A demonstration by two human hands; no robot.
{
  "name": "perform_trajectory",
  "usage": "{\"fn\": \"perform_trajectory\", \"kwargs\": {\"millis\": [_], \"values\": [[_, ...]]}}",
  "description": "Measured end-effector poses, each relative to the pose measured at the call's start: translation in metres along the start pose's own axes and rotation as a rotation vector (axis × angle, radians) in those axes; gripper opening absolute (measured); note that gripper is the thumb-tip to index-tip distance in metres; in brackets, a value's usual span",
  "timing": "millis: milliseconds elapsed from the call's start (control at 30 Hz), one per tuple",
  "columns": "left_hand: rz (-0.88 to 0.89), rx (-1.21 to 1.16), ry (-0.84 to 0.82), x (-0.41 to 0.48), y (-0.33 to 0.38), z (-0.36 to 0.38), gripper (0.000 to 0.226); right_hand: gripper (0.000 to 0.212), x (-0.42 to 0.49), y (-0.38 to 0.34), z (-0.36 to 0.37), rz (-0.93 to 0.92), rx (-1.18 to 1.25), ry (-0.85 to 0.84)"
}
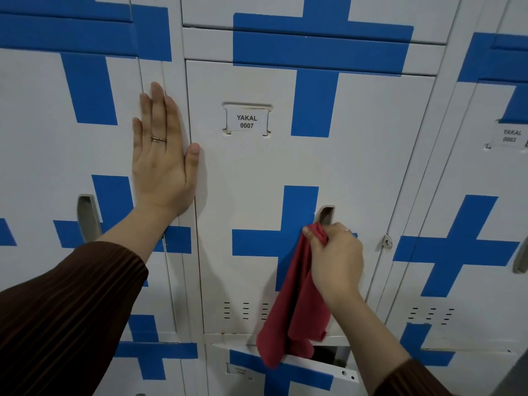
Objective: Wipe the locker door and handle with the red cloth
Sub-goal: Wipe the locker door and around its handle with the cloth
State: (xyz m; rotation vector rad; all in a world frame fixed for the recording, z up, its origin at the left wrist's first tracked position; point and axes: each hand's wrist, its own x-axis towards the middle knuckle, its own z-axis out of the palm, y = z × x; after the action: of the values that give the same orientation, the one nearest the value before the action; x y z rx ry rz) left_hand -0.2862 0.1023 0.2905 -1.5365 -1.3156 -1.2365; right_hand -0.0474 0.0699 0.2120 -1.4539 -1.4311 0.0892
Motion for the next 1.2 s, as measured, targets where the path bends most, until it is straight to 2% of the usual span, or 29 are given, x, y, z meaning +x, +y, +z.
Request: {"fn": "perform_trajectory", "kwargs": {"millis": [67,233,367,467,600,667,800,933,1100,1167,1200], "values": [[0.001,-0.002,0.001,0.0,0.0,0.0,0.062,0.028,0.001,0.002,-0.002,0.022,0.016,-0.013],[0.0,-0.004,0.001,0.0,0.0,0.0,0.062,0.03,0.012,-0.009,0.004,0.005,0.127,0.204],[0.0,-0.01,-0.001,0.0,0.0,0.0,0.062,0.031,-0.005,0.006,0.011,-0.123,-0.064,0.131],[-0.003,-0.01,0.003,-0.001,-0.001,0.0,0.062,0.031,-0.003,0.012,0.007,-0.167,-0.093,0.093],[-0.001,-0.009,0.002,0.0,-0.001,0.0,0.062,0.028,0.012,-0.001,0.006,-0.104,0.054,0.216],[0.0,-0.011,-0.002,0.0,0.0,0.0,0.062,0.026,0.006,0.001,0.013,-0.139,0.044,0.247],[-0.002,-0.004,-0.002,-0.001,-0.001,0.0,0.062,0.015,-0.018,0.033,0.02,-0.33,-0.208,0.106],[-0.005,0.005,-0.002,0.0,0.0,0.0,0.062,0.024,-0.024,0.055,0.012,-0.462,-0.497,-0.077],[0.002,0.002,-0.002,0.0,-0.001,-0.001,0.062,0.026,-0.018,0.046,0.011,-0.418,-0.46,-0.113],[0.005,-0.001,0.001,0.0,0.0,-0.001,0.062,0.014,-0.015,0.047,0.007,-0.332,-0.38,-0.153],[0.007,-0.002,0.003,0.0,0.0,-0.001,0.062,0.018,-0.014,0.049,0.006,-0.279,-0.315,-0.201]]}}
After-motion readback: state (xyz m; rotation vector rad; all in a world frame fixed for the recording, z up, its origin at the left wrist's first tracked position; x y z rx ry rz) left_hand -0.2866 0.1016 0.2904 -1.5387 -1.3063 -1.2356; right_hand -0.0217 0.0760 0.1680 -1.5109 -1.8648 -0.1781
